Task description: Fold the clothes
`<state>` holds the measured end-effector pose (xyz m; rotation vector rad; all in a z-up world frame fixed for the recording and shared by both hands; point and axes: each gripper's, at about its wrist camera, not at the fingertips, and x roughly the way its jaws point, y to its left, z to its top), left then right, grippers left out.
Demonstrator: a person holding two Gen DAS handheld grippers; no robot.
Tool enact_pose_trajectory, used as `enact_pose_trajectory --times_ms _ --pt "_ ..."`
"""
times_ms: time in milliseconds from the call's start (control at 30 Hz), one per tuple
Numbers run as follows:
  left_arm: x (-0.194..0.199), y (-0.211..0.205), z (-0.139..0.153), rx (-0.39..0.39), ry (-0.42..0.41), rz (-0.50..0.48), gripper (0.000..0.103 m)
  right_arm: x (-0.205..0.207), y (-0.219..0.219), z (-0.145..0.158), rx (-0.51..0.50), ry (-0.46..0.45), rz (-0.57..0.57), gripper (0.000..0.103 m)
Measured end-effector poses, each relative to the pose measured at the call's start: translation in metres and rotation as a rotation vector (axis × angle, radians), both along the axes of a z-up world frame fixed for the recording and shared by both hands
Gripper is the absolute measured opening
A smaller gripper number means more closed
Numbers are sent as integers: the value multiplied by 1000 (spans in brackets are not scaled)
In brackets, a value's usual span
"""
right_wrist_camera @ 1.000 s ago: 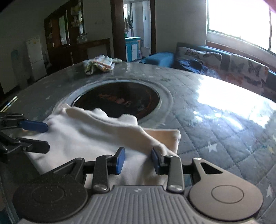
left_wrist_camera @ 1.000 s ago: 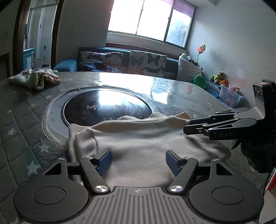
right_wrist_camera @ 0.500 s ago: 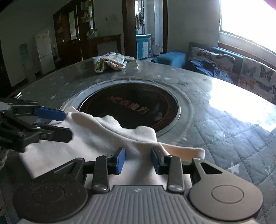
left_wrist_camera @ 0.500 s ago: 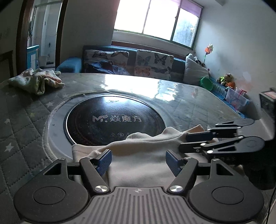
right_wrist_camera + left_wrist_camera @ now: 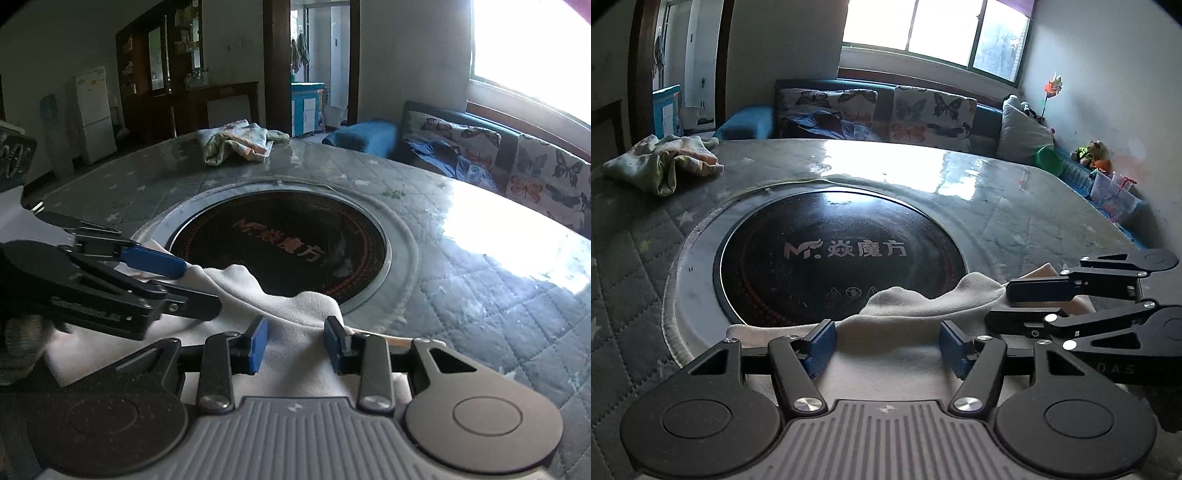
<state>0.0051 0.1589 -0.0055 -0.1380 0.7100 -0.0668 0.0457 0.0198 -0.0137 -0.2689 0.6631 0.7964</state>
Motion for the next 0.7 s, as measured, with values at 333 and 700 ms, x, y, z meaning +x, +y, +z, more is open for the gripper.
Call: enact_pose_trajectory --times_ms 333,700 --pt "-27 9 13 -2 -58 37 82 -11 -7 9 21 -27 2 54" --pt "-73 24 29 10 -137 102 103 -46 -15 16 52 -56 6 85"
